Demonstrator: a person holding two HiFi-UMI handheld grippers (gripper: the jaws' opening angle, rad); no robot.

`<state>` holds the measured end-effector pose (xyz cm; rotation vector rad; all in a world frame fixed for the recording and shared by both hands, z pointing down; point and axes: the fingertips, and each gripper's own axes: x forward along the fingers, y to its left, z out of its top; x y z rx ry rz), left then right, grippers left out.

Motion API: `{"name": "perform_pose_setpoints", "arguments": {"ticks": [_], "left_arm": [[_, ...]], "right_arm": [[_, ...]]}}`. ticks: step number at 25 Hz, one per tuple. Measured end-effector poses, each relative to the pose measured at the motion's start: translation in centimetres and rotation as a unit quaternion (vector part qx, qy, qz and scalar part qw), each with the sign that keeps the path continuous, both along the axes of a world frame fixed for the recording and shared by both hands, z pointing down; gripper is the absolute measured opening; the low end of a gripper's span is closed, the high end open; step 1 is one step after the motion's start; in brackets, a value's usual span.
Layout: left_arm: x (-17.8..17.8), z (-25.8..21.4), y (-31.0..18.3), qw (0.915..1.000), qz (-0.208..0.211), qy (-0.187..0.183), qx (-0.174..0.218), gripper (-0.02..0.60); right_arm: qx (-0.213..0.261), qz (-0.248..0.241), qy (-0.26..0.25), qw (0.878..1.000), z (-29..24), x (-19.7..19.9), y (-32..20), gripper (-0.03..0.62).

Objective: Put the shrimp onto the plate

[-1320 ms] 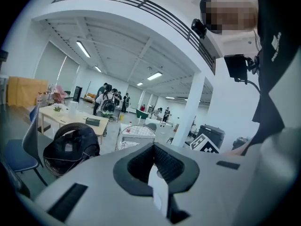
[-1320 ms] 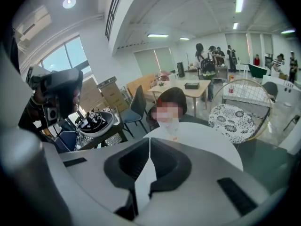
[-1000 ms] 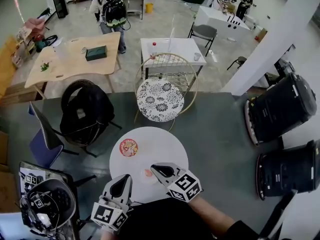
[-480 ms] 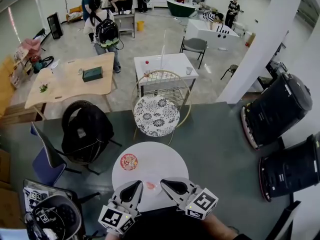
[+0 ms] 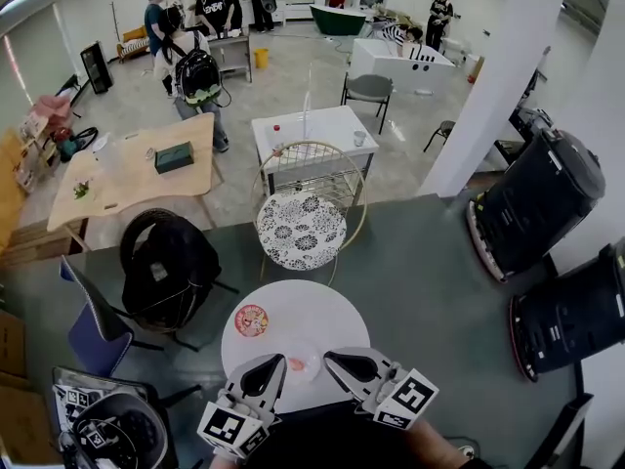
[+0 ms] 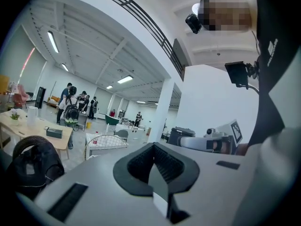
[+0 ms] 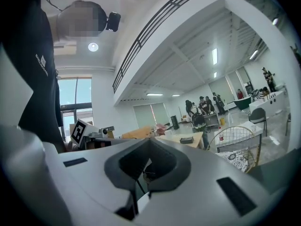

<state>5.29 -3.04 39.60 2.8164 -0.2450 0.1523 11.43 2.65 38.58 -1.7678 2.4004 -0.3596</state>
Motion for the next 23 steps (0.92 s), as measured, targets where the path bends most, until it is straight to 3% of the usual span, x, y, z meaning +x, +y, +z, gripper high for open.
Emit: {"name": "perform_pose_setpoints", "arguments": {"ticks": [12, 23], "left_arm": [[0.7, 0.0, 0.4, 0.9999, 0.014, -0.001, 0.002, 0.006], [0.6, 0.3, -0.1, 1.0000, 0.005, -0.004, -0.002, 0.006]], "right_arm": [[0.000, 0.026, -0.020, 0.999, 0.3, 1.3, 0.2, 0.017], [-0.008, 0.019, -0.021, 1.000, 0.8, 1.3, -0.4, 0.017]]}}
